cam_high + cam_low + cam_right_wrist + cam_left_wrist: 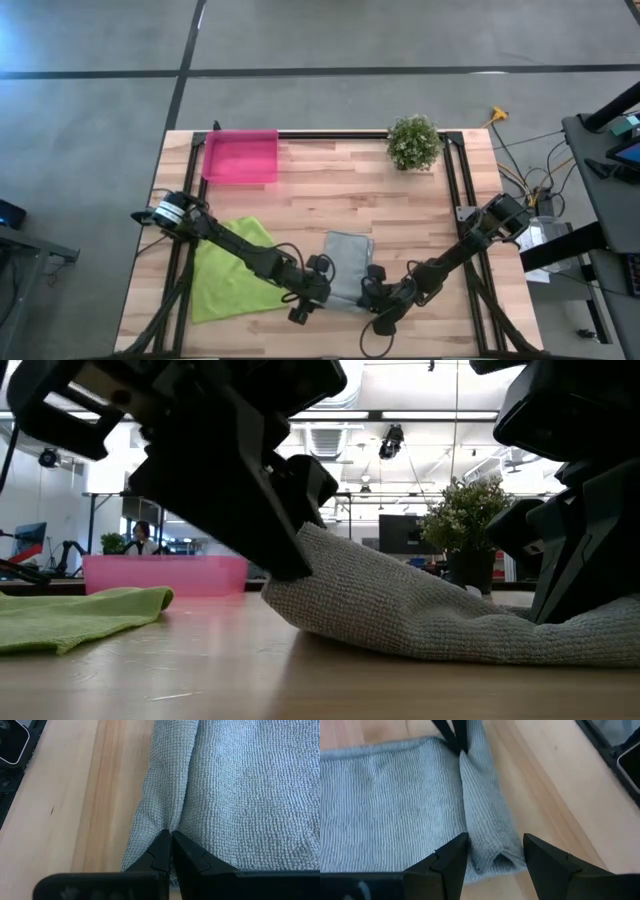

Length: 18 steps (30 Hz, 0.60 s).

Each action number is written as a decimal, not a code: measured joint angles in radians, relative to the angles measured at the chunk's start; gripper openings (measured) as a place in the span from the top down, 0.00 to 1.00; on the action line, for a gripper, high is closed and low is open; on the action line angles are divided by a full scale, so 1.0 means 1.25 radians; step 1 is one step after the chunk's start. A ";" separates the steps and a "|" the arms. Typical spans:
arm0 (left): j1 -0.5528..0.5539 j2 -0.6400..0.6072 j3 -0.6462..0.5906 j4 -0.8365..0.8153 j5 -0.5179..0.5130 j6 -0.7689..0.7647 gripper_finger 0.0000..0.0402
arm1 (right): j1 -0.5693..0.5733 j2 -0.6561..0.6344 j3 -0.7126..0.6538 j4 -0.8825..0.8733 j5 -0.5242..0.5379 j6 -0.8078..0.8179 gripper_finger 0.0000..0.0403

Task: Roll microfiber towels into tight, uniform cylinder then place into a basket
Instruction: Roll the blue microfiber cloth

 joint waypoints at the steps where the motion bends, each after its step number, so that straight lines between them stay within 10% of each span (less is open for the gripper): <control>1: 0.000 0.000 0.000 0.010 0.000 -0.001 0.56 | 0.000 0.000 0.000 0.000 0.000 0.000 0.97; 18: 0.000 0.004 -0.004 0.022 -0.018 -0.043 0.56 | 0.000 0.000 0.000 0.001 0.000 0.000 0.97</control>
